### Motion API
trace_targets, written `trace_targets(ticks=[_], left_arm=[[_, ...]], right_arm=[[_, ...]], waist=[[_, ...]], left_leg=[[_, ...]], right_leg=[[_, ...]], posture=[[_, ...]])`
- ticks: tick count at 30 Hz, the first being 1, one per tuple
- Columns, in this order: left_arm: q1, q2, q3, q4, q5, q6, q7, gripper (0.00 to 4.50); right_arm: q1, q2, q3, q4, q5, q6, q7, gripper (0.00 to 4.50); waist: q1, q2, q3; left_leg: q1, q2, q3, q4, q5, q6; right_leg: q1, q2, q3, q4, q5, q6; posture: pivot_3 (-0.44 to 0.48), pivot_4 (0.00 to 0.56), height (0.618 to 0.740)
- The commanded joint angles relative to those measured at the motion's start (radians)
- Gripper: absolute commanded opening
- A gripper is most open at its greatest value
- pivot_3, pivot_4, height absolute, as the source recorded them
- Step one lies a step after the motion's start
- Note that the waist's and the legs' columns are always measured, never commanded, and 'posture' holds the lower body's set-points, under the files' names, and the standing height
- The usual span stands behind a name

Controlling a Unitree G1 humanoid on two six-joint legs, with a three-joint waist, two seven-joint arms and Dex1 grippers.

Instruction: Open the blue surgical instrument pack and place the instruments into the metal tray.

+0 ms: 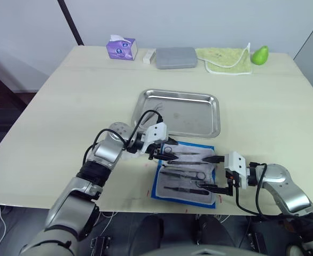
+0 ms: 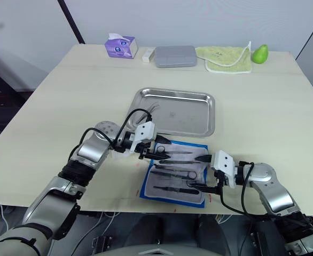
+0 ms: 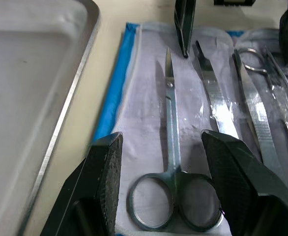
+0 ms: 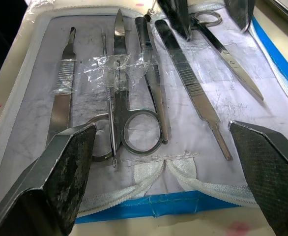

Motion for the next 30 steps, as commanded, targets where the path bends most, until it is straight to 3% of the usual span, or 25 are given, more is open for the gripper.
trace_targets(ticks=[1, 6, 7, 8, 12, 21, 30], left_arm=[[-0.027, -0.01, -0.006, 0.016, 0.026, -0.035, 0.009, 2.68], [-0.039, -0.023, -0.03, 0.044, 0.06, -0.047, 0.003, 2.68], [-0.04, -0.021, -0.035, 0.047, 0.068, -0.05, -0.003, 2.2], [-0.04, -0.018, -0.038, 0.048, 0.074, -0.057, -0.009, 1.99], [-0.037, -0.012, -0.041, 0.057, 0.086, -0.067, -0.013, 0.03], [-0.036, 0.018, -0.01, -0.041, 0.059, 0.001, -0.017, 0.03], [-0.027, 0.144, 0.091, -0.312, -0.058, 0.299, -0.023, 0.03]], right_arm=[[0.062, -0.028, 0.047, 0.074, -0.063, 0.073, 0.001, 4.5], [0.063, -0.028, 0.047, 0.071, -0.063, 0.074, -0.001, 4.5], [0.064, -0.029, 0.047, 0.07, -0.062, 0.075, -0.001, 4.5], [0.065, -0.029, 0.046, 0.069, -0.062, 0.076, -0.002, 4.5], [0.069, -0.029, 0.046, 0.063, -0.06, 0.08, -0.005, 4.5], [0.075, -0.027, 0.048, 0.056, -0.058, 0.082, -0.012, 4.5], [0.074, -0.025, 0.049, 0.063, -0.058, 0.077, -0.01, 4.5]], waist=[[0.001, 0.0, 0.0], [0.001, 0.0, 0.0], [0.001, 0.0, 0.0], [0.001, 0.0, 0.0], [0.002, 0.0, -0.001], [0.001, 0.0, -0.001], [0.0, 0.0, -0.001]], left_leg=[[0.0, 0.0, 0.0, 0.0, 0.0, 0.0], [0.0, 0.0, 0.0, 0.0, 0.0, 0.0], [0.0, 0.0, 0.0, 0.0, 0.0, 0.0], [0.0, 0.0, 0.0, 0.0, 0.0, 0.0], [0.0, 0.0, 0.0, 0.0, 0.0, 0.0], [0.0, 0.0, 0.0, 0.0, 0.0, 0.0], [0.0, 0.0, -0.001, 0.0, 0.0, 0.0]], right_leg=[[0.0, 0.0, 0.0, 0.0, 0.0, 0.0], [0.0, 0.0, 0.0, 0.0, 0.0, 0.0], [0.0, 0.0, 0.0, 0.0, 0.0, 0.0], [0.0, 0.0, 0.0, 0.0, 0.0, 0.0], [0.0, 0.0, 0.0, 0.0, 0.0, 0.0], [0.0, 0.0, 0.0, 0.0, 0.0, 0.0], [0.0, 0.0, -0.001, 0.0, 0.0, 0.0]], posture=[[0.0, 0.15, 0.74], [0.0, 0.15, 0.74], [0.0, 0.15, 0.74], [0.0, 0.15, 0.74], [0.0, 0.15, 0.74], [0.0, 0.15, 0.74], [0.0, 0.15, 0.74]])
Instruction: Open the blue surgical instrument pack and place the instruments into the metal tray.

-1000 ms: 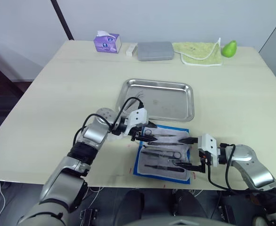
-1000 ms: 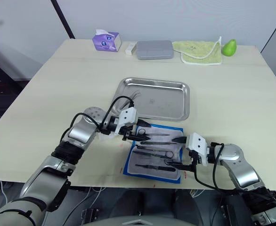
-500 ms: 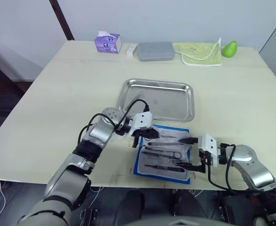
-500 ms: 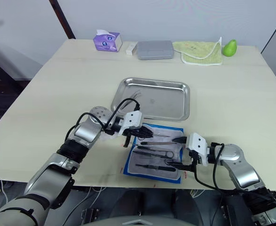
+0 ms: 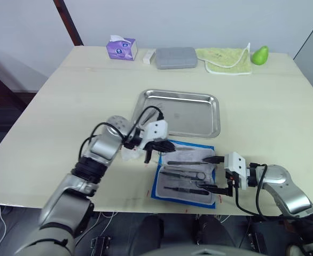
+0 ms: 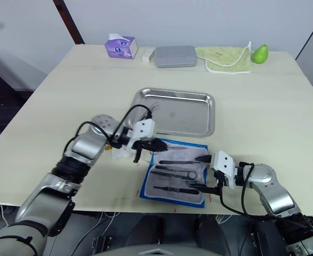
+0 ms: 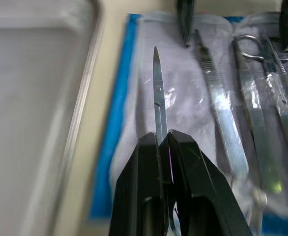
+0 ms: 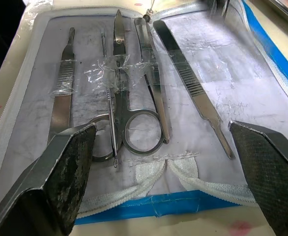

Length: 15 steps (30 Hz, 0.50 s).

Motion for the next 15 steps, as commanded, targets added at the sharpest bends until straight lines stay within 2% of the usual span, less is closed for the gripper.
trace_targets(ticks=[1, 4, 7, 12, 15], left_arm=[[0.003, 0.039, 0.067, -0.119, -0.068, 0.115, 0.004, 0.03], [0.02, 0.059, 0.107, -0.166, -0.104, 0.21, 0.042, 0.03], [0.047, 0.058, 0.163, -0.203, -0.132, 0.336, 0.133, 0.03], [0.049, -0.011, 0.237, -0.247, -0.132, 0.531, 0.364, 0.03], [0.014, -0.114, 0.286, -0.255, -0.106, 0.651, 0.565, 0.03]], right_arm=[[0.06, -0.022, 0.049, 0.083, -0.058, 0.064, 0.007, 4.5], [0.061, -0.021, 0.049, 0.085, -0.057, 0.061, 0.009, 4.5], [0.061, -0.021, 0.049, 0.087, -0.056, 0.059, 0.011, 4.5], [0.062, -0.024, 0.048, 0.087, -0.054, 0.057, 0.017, 4.5], [0.055, -0.026, 0.048, 0.091, -0.053, 0.059, 0.024, 4.5]], waist=[[0.0, 0.0, 0.0], [0.0, 0.0, 0.0], [0.0, 0.0, 0.0], [0.001, -0.001, 0.0], [0.002, -0.001, 0.0]], left_leg=[[0.0, 0.0, 0.0, 0.0, 0.0, 0.0], [0.0, 0.0, 0.0, 0.0, 0.0, 0.0], [0.0, 0.0, 0.0, 0.0, 0.0, 0.0], [0.0, 0.0, -0.001, 0.0, 0.0, 0.0], [0.0, 0.0, -0.001, 0.0, 0.0, 0.0]], right_leg=[[0.0, 0.0, 0.0, 0.0, 0.0, 0.0], [0.0, 0.0, 0.0, 0.0, 0.0, 0.0], [0.0, 0.0, 0.0, 0.0, 0.0, 0.0], [0.0, 0.0, -0.001, 0.0, 0.0, 0.0], [0.0, 0.0, 0.0, 0.0, 0.0, 0.0]], posture=[[0.0, 0.15, 0.74], [0.0, 0.15, 0.74], [0.0, 0.15, 0.74], [0.0, 0.15, 0.74], [0.0, 0.15, 0.74]])
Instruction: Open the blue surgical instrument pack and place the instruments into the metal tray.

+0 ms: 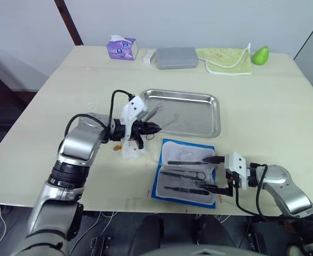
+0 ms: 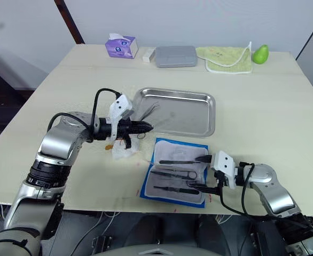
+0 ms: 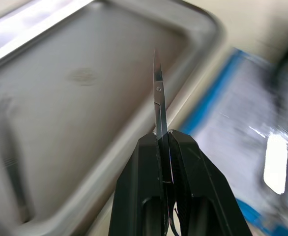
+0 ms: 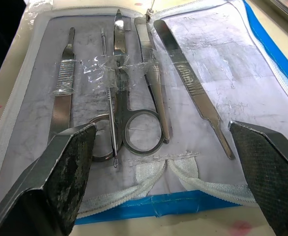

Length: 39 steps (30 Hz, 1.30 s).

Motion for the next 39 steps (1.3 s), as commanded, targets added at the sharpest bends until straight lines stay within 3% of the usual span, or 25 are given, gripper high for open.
trace_targets(ticks=[1, 6, 12, 20, 34, 39], left_arm=[[-0.06, -0.111, 0.074, -0.046, 0.021, 0.131, 0.236, 0.03], [-0.139, -0.297, 0.08, 0.017, 0.095, 0.244, 0.522, 0.03], [-0.201, -0.394, 0.097, 0.131, 0.116, 0.235, 0.666, 0.03], [-0.236, -0.436, 0.083, 0.296, 0.128, 0.163, 0.735, 0.03], [-0.22, -0.454, 0.116, 0.296, 0.116, 0.195, 0.81, 0.03], [-0.212, -0.451, 0.121, 0.276, 0.105, 0.214, 0.812, 1.84]], right_arm=[[0.051, -0.027, 0.049, 0.091, -0.054, 0.06, 0.023, 4.5], [0.034, -0.03, 0.047, 0.101, -0.054, 0.061, 0.036, 4.5], [0.027, -0.032, 0.049, 0.097, -0.054, 0.067, 0.041, 4.5], [0.031, -0.036, 0.045, 0.089, -0.051, 0.075, 0.04, 4.5], [0.033, -0.038, 0.044, 0.09, -0.053, 0.072, 0.04, 4.5], [0.032, -0.038, 0.044, 0.092, -0.053, 0.069, 0.043, 4.5]], waist=[[0.001, -0.001, 0.0], [0.002, -0.002, 0.0], [0.0, -0.001, 0.0], [0.002, -0.001, 0.0], [0.003, -0.001, 0.0], [0.003, -0.001, 0.0]], left_leg=[[0.0, 0.0, 0.0, 0.0, 0.0, 0.0], [0.0, -0.001, 0.0, 0.0, 0.0, 0.0], [0.0, -0.001, 0.0, 0.0, 0.0, 0.0], [0.0, -0.001, 0.0, 0.0, 0.0, -0.001], [0.0, -0.002, 0.0, 0.0, 0.001, -0.002], [0.0, -0.002, 0.0, 0.0, 0.001, -0.002]], right_leg=[[0.0, 0.0, 0.0, 0.0, 0.0, 0.0], [0.0, 0.0, 0.0, 0.0, 0.0, 0.0], [0.0, 0.0, 0.001, 0.0, 0.0, 0.0], [0.0, -0.001, 0.0, 0.0, 0.0, 0.0], [0.0, -0.001, 0.0, 0.0, 0.0, 0.0], [0.0, -0.001, 0.0, 0.0, 0.0, 0.0]], posture=[[0.0, 0.15, 0.74], [0.0, 0.15, 0.74], [0.0, 0.15, 0.74], [0.0, 0.15, 0.74], [0.0, 0.15, 0.74], [0.0, 0.15, 0.74]])
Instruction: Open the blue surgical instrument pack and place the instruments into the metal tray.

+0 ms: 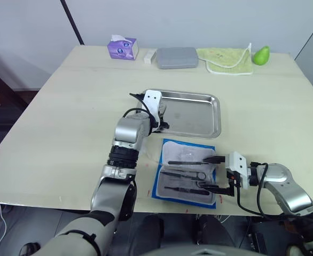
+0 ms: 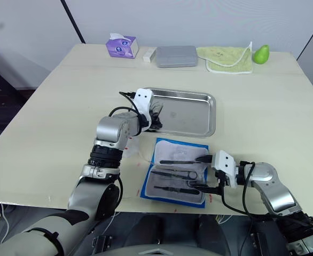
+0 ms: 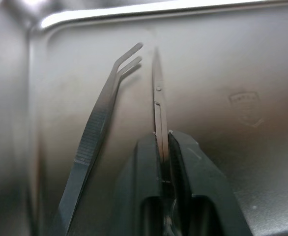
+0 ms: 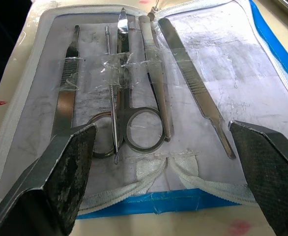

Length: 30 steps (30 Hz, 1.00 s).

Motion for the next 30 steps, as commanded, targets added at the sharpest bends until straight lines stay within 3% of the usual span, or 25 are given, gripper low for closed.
trace_targets(ticks=[1, 2, 7, 12, 15, 18, 21, 24, 30], left_arm=[[0.001, -0.001, 0.019, -0.067, -0.02, 0.023, -0.003, 2.31], [0.0, -0.009, 0.036, -0.09, -0.039, 0.039, -0.012, 2.57], [0.028, 0.019, 0.052, -0.252, -0.164, 0.108, -0.146, 2.57], [0.149, 0.223, -0.027, -0.478, -0.333, 0.033, -0.492, 2.57], [0.214, 0.314, -0.011, -0.536, -0.429, -0.033, -0.661, 2.57], [0.281, 0.372, 0.016, -0.544, -0.457, -0.19, -0.787, 2.57], [0.313, 0.467, -0.014, -0.521, -0.46, -0.228, -0.892, 2.57], [0.382, 0.567, 0.026, -0.471, -0.498, -0.332, -1.077, 2.57], [0.506, 0.719, 0.107, -0.386, -0.518, -0.467, -1.274, 4.45]], right_arm=[[0.046, -0.027, 0.045, 0.083, -0.055, 0.065, 0.015, 4.5], [0.046, -0.027, 0.045, 0.083, -0.055, 0.064, 0.016, 4.5], [0.047, -0.027, 0.043, 0.084, -0.054, 0.061, 0.017, 4.5], [0.045, -0.03, 0.036, 0.082, -0.047, 0.06, 0.02, 4.5], [0.046, -0.027, 0.029, 0.079, -0.04, 0.062, 0.018, 4.5], [0.049, -0.025, 0.026, 0.077, -0.038, 0.06, 0.017, 4.5], [0.052, -0.024, 0.025, 0.07, -0.035, 0.063, 0.013, 4.5], [0.062, -0.024, 0.021, 0.064, -0.035, 0.059, 0.006, 4.5], [0.083, -0.031, 0.008, 0.049, -0.031, 0.057, -0.002, 4.5]], waist=[[0.0, 0.0, 0.0], [0.0, 0.0, 0.0], [-0.001, 0.0, 0.0], [-0.009, 0.001, 0.0], [-0.002, 0.001, 0.001], [0.0, 0.001, 0.001], [0.0, 0.002, 0.001], [-0.002, 0.002, 0.001], [0.005, 0.003, 0.002]], left_leg=[[0.0, 0.0, 0.0, 0.0, 0.0, 0.0], [0.0, 0.0, 0.0, 0.0, 0.0, 0.0], [0.0, 0.0, 0.0, 0.0, 0.001, -0.003], [0.001, 0.0, 0.001, -0.002, 0.003, -0.006], [0.0, 0.001, 0.0, -0.002, 0.004, -0.007], [0.001, 0.001, 0.001, -0.002, 0.003, -0.005], [0.0, 0.0, 0.0, -0.002, 0.001, -0.002], [0.0, 0.0, 0.0, -0.002, 0.001, -0.001], [0.0, 0.001, 0.0, -0.002, 0.001, -0.001]], right_leg=[[0.0, 0.0, 0.0, 0.0, 0.0, 0.0], [0.0, 0.0, 0.0, 0.0, 0.0, 0.0], [0.0, 0.0, 0.0, 0.0, 0.0, 0.0], [0.0, 0.0, 0.001, 0.0, 0.0, 0.0], [0.0, -0.001, 0.0, 0.0, 0.0, 0.0], [0.0, -0.002, 0.0, -0.001, 0.0, 0.0], [0.0, -0.002, 0.0, -0.001, 0.0, -0.001], [0.0, -0.001, -0.001, -0.001, 0.0, -0.001], [0.0, -0.001, -0.001, -0.002, 0.0, -0.001]], posture=[[0.0, 0.15, 0.74], [0.0, 0.15, 0.74], [0.0, 0.15, 0.74], [0.0, 0.15, 0.74], [0.0, 0.15, 0.74], [0.0, 0.15, 0.74], [0.0, 0.15, 0.74], [0.0, 0.15, 0.74], [0.0, 0.15, 0.74]])
